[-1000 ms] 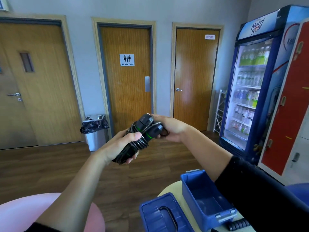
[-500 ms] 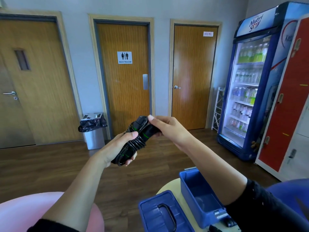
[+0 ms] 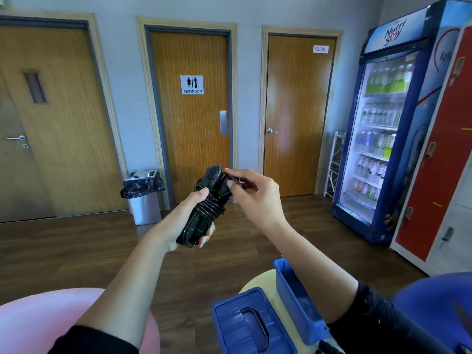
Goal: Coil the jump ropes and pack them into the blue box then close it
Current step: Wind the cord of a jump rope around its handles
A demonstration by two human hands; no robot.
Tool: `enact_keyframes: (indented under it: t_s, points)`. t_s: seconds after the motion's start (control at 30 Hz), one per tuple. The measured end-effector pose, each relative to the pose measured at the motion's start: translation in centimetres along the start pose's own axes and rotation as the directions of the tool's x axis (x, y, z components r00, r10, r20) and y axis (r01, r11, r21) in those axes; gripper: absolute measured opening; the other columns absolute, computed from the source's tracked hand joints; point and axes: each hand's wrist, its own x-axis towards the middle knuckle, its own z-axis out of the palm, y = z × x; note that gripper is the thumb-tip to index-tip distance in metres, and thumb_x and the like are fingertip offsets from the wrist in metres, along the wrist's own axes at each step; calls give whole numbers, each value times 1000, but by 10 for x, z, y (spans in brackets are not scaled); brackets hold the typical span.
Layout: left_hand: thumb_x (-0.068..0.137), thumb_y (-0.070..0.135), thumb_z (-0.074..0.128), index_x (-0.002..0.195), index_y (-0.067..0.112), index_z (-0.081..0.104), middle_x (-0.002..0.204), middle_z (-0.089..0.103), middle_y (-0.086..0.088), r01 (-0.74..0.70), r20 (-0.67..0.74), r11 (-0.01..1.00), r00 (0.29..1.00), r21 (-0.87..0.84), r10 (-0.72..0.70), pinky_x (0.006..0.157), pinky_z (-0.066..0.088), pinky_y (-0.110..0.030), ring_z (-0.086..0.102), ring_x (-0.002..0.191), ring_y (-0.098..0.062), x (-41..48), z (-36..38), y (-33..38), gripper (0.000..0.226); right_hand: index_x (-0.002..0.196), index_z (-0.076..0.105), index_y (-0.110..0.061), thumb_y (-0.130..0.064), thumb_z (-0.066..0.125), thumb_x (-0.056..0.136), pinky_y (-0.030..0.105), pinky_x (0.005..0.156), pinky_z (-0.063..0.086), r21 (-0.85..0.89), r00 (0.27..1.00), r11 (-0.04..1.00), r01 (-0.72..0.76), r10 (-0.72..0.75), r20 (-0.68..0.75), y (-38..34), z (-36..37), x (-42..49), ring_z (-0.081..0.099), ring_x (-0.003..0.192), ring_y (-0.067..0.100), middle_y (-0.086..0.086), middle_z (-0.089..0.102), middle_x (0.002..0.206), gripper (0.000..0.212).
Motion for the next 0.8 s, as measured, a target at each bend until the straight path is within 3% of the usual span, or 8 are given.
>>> enact_keyframes:
  t_s: [0.1, 0.23, 0.4, 0.5, 0.6, 0.7, 0.8]
  points:
    - [57, 79, 65, 119, 4, 52, 66, 54, -21, -5, 7, 1000, 1000, -14, 5, 50, 43, -31, 49, 46, -26, 1, 1, 0, 99, 105, 73, -18, -20, 54, 97, 22, 77, 54, 141, 995, 986, -83, 76, 58, 2, -1, 5, 65, 83, 7, -4, 72, 92, 21]
    - [67, 73, 55, 105, 7, 56, 64, 55, -18, -4, 25, 1000, 1000, -5, 4, 48, 45, -30, 49, 46, -25, 1, 6, 4, 76, 103, 66, -1, -13, 48, 99, 18, 70, 50, 242, 991, 966, -88, 60, 120, 7, -5, 14, 60, 78, 4, 2, 64, 88, 22]
    - [66, 75, 54, 103, 8, 57, 64, 54, -17, -6, 40, 1000, 999, -25, 7, 50, 44, -29, 49, 46, -24, 4, 9, 9, 77, 103, 61, -7, -12, 48, 99, 19, 72, 47, 306, 983, 949, -81, 25, 184, 10, -9, 22, 55, 83, 8, 3, 61, 99, 14]
    - [64, 76, 55, 100, 6, 59, 65, 55, -18, -9, 41, 999, 999, -53, 11, 50, 44, -30, 49, 46, -25, 6, 11, 10, 79, 106, 58, 1, -19, 50, 98, 23, 75, 49, 317, 988, 948, -32, -18, 155, 13, -6, 23, 55, 86, 14, 9, 58, 96, 23]
    - [64, 77, 53, 99, 4, 59, 63, 55, -18, -8, 43, 997, 999, -71, 11, 48, 44, -29, 49, 45, -25, 6, 15, 10, 81, 103, 59, -4, -23, 56, 92, 30, 80, 46, 353, 990, 935, -26, -26, 142, 13, -3, 23, 53, 87, 16, 6, 57, 93, 22]
    - [66, 77, 53, 105, 4, 56, 62, 55, -17, -15, 39, 997, 999, -77, 18, 46, 46, -29, 50, 45, -25, 4, 18, 13, 82, 101, 57, -13, -25, 63, 85, 25, 76, 45, 395, 988, 918, -37, -26, 154, 13, 0, 23, 53, 84, 12, 0, 57, 91, 20]
    - [74, 75, 45, 99, 8, 61, 61, 55, -15, -29, 51, 995, 998, -97, 34, 47, 45, -28, 49, 46, -25, 3, 22, 18, 73, 104, 54, -20, -28, 65, 79, 26, 77, 44, 465, 983, 880, -95, 7, 186, 11, 5, 23, 52, 89, 15, 4, 55, 100, 28]
